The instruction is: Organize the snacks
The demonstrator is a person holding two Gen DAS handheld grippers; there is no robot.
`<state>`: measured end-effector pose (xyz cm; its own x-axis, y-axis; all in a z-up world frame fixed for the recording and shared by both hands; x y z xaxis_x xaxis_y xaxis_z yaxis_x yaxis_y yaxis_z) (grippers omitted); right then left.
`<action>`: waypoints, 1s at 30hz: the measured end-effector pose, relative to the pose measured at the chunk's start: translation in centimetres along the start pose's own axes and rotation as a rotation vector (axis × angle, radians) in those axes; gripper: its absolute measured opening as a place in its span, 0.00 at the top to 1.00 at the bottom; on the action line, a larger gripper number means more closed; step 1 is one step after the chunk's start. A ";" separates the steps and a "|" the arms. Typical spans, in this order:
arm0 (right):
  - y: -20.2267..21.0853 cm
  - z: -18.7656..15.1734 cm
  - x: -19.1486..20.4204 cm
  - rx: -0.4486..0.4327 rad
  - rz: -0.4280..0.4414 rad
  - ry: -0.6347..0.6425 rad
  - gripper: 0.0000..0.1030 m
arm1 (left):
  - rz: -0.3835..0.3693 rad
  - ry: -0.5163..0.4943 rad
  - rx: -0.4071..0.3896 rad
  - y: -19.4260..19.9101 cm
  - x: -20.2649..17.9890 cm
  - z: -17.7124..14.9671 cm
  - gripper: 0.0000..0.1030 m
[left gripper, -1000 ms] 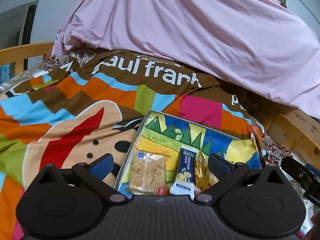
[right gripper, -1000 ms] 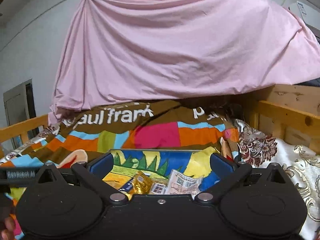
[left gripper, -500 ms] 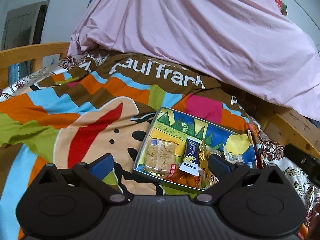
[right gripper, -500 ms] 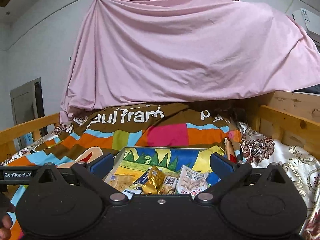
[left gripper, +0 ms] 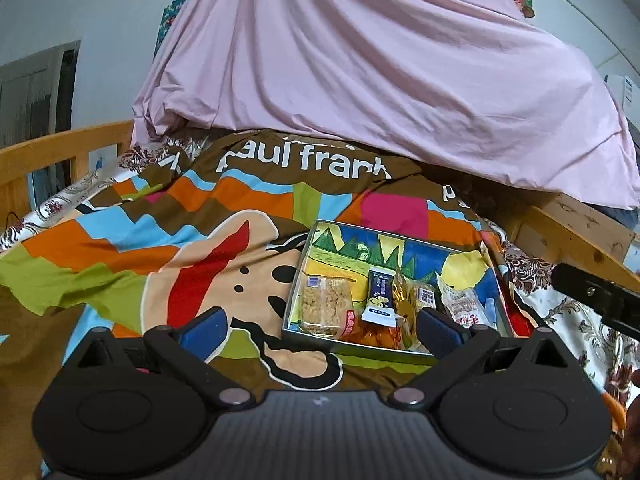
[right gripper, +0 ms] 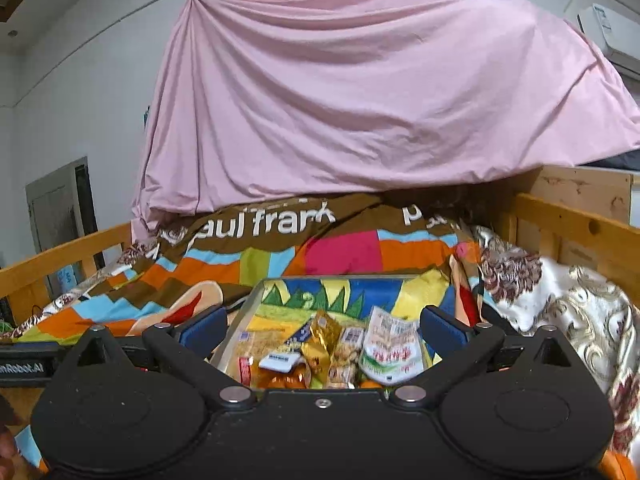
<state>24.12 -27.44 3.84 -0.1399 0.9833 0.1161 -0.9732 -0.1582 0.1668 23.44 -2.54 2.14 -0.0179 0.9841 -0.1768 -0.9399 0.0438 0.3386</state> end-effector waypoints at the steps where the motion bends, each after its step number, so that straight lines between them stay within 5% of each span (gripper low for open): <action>1: 0.3 -0.2 0.1 0.005 -0.001 -0.001 0.01 | -0.001 -0.005 -0.004 0.3 0.0 -0.1 0.00; 30: 5.3 -5.4 2.7 0.096 -0.031 0.100 0.01 | 0.006 -0.011 -0.008 4.1 2.0 -3.8 0.00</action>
Point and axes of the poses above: each gripper's, at about its wrist camera, not at the fingertips, and y roughly against the way its jaws point, x to its left, z to its top, the point moved 5 cm from there along -y, roughly the way its jaws point, and after that the axes turned 5 degrees about -x, right-handed, at the moved point
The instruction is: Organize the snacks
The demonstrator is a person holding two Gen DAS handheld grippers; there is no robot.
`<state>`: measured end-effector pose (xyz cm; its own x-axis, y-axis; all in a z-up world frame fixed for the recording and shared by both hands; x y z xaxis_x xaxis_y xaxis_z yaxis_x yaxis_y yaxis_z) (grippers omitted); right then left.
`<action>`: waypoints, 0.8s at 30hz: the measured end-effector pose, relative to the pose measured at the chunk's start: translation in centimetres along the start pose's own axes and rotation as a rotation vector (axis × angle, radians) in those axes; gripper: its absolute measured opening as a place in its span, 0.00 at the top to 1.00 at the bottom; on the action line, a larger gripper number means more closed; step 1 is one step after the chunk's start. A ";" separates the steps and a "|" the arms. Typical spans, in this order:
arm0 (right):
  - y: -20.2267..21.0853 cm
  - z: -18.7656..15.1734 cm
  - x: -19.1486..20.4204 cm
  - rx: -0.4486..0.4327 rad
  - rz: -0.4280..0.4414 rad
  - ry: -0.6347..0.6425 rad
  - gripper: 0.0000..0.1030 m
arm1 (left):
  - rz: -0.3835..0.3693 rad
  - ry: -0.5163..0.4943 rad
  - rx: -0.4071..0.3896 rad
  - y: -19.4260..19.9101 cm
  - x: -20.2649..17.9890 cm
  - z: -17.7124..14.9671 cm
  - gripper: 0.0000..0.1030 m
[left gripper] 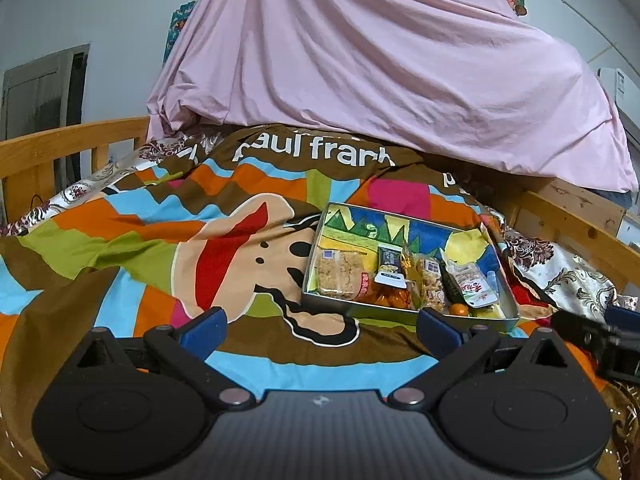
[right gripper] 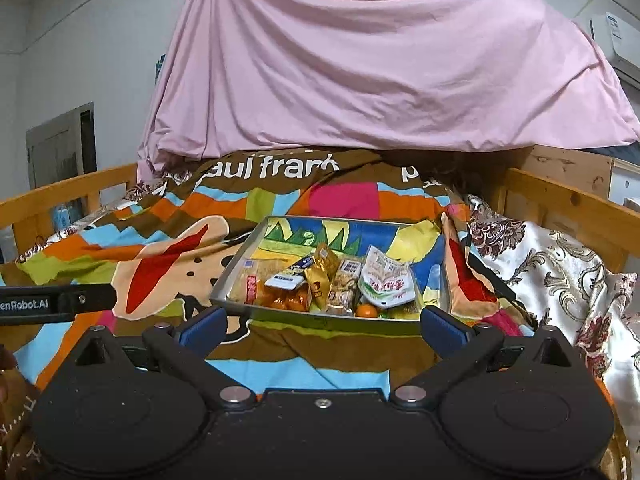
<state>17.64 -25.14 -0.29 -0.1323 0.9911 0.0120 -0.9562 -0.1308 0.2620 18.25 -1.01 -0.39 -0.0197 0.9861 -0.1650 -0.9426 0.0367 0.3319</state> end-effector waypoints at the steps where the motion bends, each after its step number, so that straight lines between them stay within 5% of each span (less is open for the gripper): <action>1: 0.1 -0.2 0.1 -0.001 -0.003 0.000 0.01 | 0.001 0.003 0.000 0.0 0.1 -0.1 0.00; 24: 0.4 -4.0 -0.5 0.017 -0.138 -0.037 0.01 | 0.027 -0.097 0.044 -0.3 1.3 -3.7 0.00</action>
Point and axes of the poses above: each gripper's, at about its wrist camera, not at the fingertips, and y roughly against the way its jaws point, x to its left, z to its top, the point moved 5 cm from there along -y, roughly the way its jaws point, and after that the axes turned 5 degrees about -x, right-handed, at the moved point
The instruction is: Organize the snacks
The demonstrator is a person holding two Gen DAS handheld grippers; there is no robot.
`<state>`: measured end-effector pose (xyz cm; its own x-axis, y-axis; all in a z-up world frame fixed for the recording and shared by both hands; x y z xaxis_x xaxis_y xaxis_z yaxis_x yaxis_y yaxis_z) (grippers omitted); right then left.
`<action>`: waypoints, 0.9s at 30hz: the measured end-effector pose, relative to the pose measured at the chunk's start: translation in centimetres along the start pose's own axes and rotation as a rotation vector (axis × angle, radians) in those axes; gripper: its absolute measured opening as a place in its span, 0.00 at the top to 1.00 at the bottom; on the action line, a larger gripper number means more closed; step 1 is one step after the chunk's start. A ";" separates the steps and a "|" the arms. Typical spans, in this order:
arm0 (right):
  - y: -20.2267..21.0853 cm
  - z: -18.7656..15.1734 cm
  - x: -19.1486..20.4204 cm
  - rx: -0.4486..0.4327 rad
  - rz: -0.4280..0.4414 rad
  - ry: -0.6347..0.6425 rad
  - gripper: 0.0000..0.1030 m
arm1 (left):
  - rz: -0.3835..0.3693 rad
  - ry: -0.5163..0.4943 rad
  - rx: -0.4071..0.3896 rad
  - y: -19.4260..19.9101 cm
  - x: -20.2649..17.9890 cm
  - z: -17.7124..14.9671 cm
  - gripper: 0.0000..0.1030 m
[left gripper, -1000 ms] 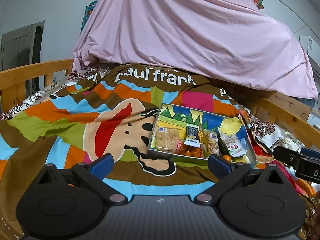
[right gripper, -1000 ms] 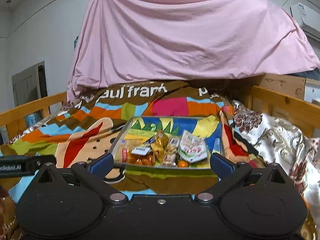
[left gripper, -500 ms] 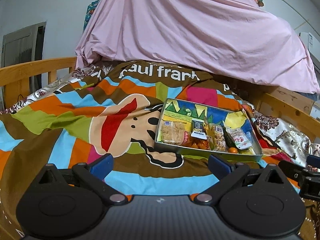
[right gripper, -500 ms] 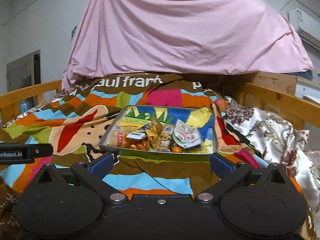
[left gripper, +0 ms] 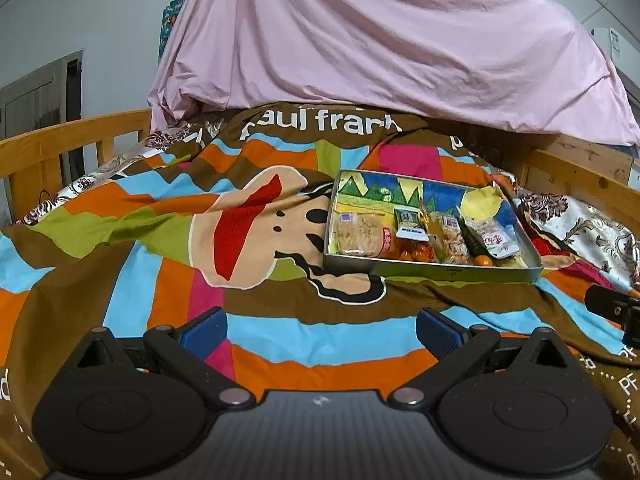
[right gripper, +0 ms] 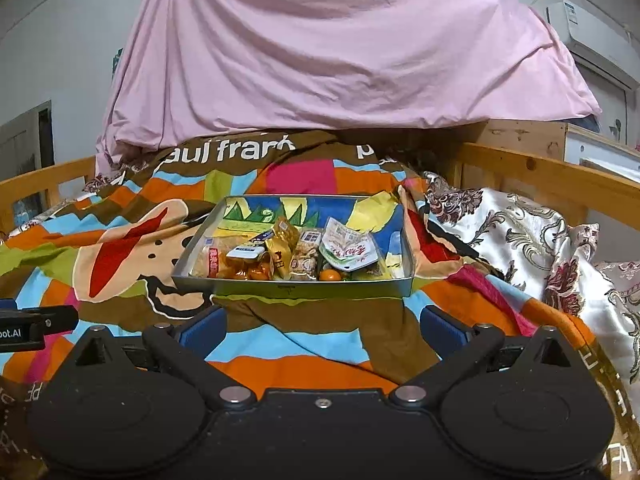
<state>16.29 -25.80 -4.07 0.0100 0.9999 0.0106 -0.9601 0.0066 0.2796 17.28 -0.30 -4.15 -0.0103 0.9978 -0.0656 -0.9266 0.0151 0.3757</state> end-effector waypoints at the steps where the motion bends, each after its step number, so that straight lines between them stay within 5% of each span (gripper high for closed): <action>1: -0.1 -0.1 0.2 0.003 0.005 0.004 0.01 | 0.001 0.000 0.000 0.0 0.1 -0.1 0.00; 27: -0.9 -1.0 2.6 0.040 0.091 0.052 0.01 | 0.006 0.001 0.011 -0.2 0.6 -1.0 0.00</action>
Point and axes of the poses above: each gripper's, at about its wrist camera, not at the fingertips, and y roughly against the way its jaws point, x to its left, z to its top, the point moved 5 cm from there along -y, roughly the way its jaws point, and after that the axes turned 5 degrees about -x, right-handed, at the moved point
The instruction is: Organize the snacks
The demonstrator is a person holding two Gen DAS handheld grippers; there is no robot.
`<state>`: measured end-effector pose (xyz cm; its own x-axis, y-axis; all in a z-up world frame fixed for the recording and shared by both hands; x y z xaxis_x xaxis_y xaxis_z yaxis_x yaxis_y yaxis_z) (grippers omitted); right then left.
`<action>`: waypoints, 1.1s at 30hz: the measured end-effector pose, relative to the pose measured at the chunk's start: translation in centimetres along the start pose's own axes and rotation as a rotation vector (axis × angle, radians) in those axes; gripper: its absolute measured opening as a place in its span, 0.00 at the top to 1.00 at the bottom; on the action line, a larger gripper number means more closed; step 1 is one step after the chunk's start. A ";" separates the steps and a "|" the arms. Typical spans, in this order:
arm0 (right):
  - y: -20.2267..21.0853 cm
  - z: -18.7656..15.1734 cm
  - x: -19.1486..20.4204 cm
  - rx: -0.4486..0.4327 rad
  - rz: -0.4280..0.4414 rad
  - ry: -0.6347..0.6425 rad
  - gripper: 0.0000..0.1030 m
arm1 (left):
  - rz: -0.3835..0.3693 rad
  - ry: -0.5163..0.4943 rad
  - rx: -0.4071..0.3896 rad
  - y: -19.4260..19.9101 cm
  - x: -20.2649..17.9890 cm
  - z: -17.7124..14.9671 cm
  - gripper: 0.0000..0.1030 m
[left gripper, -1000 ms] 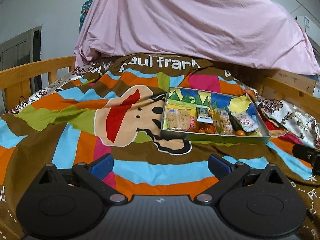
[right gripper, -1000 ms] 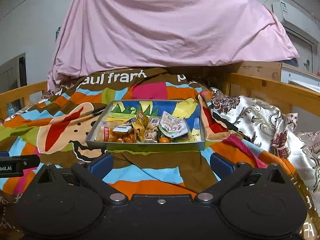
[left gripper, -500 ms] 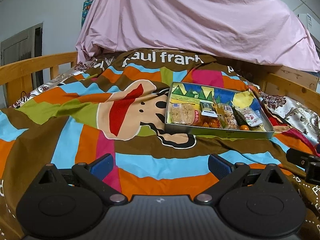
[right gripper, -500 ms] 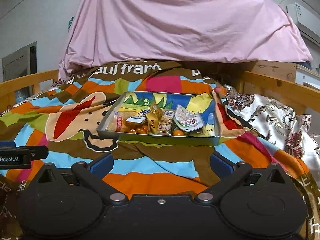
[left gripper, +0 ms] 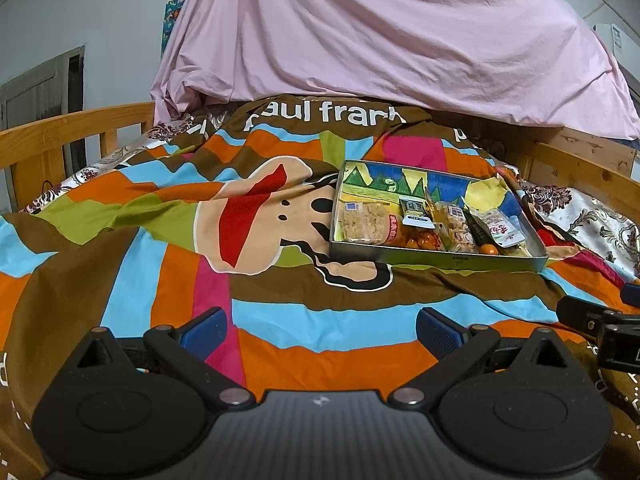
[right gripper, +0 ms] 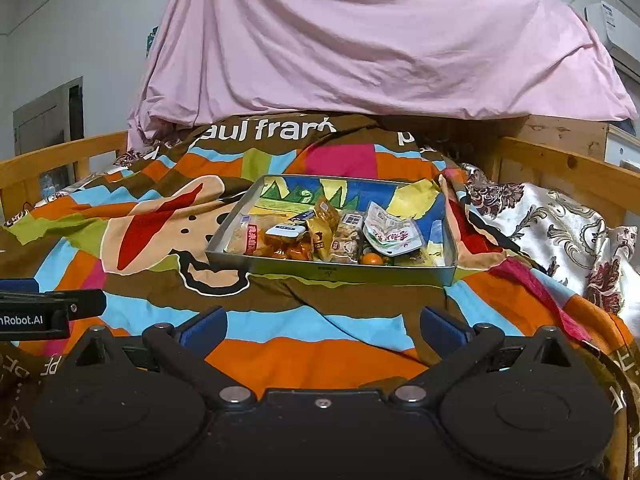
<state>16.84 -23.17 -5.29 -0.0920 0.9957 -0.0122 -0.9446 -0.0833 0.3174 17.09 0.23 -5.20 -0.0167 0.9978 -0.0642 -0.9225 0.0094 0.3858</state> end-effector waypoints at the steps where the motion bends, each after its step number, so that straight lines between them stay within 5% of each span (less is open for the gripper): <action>1: 0.0 0.0 0.0 0.001 0.001 0.001 0.01 | 0.000 0.001 0.000 0.0 0.0 0.0 0.00; 33: -0.2 -0.4 0.3 0.016 0.012 0.009 0.01 | -0.009 0.002 0.003 0.0 -0.3 -0.6 0.00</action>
<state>16.89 -22.87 -5.73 -0.1064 0.9942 -0.0169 -0.9384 -0.0948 0.3323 16.86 -0.08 -5.71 -0.0094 0.9976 -0.0690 -0.9216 0.0182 0.3877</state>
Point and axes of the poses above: each gripper's, at about its wrist camera, not at the fingertips, and y roughly against the way its jaws point, x to its left, z to its top, the point moved 5 cm from there along -y, roughly the way its jaws point, and after that the axes turned 5 degrees about -x, right-handed, at the moved point
